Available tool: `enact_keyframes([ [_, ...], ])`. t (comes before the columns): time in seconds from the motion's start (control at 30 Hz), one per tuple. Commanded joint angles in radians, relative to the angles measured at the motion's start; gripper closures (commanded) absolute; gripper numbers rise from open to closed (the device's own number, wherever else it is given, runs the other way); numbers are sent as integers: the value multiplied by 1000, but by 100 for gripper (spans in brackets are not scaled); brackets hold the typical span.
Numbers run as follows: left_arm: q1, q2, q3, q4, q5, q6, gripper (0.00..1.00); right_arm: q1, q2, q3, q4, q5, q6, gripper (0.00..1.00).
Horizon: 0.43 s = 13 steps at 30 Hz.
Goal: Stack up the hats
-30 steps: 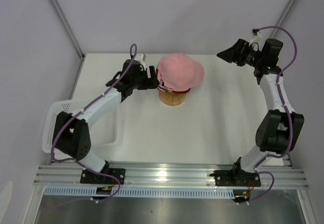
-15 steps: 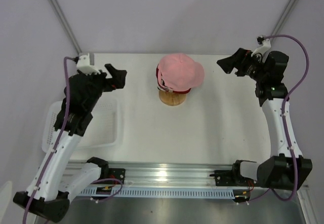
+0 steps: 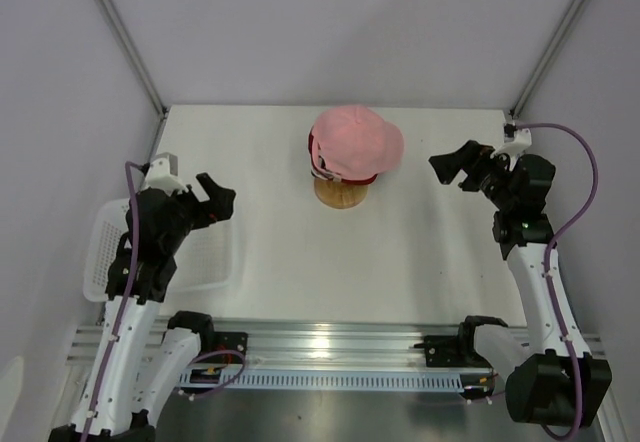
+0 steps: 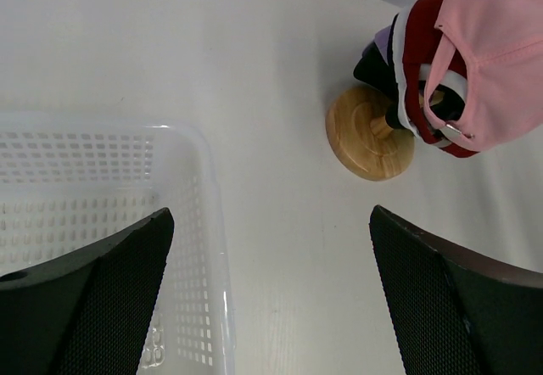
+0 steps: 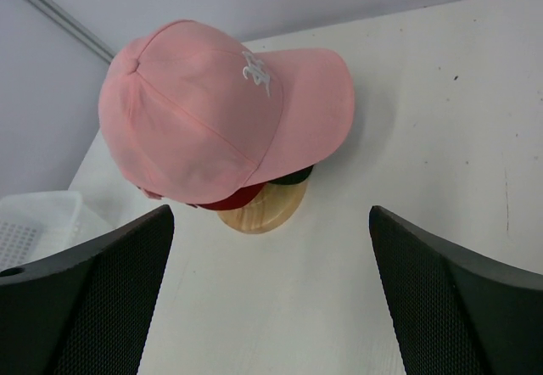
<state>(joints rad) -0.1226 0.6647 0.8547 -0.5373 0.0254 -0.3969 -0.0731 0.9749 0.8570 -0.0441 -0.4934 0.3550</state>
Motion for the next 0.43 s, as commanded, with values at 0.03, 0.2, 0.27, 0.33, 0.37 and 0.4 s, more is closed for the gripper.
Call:
enact_keyframes([
  [0.03, 46, -59, -26, 26, 45, 35, 1, 6, 13, 5, 217, 50, 51, 1],
  [0.2, 67, -56, -28, 23, 120, 38, 1, 9, 73, 56, 230, 24, 75, 1],
  [0.27, 74, -63, -26, 19, 116, 47, 1, 12, 87, 53, 243, 7, 62, 0],
  [0.33, 89, -80, -31, 20, 114, 49, 0, 16, 88, 40, 259, 0, 52, 1],
  [0.37, 93, -85, -34, 22, 119, 49, 1, 19, 85, 39, 257, -1, 36, 0],
  [0.4, 103, -92, -40, 31, 126, 50, 1, 21, 84, 40, 254, 3, 30, 1],
])
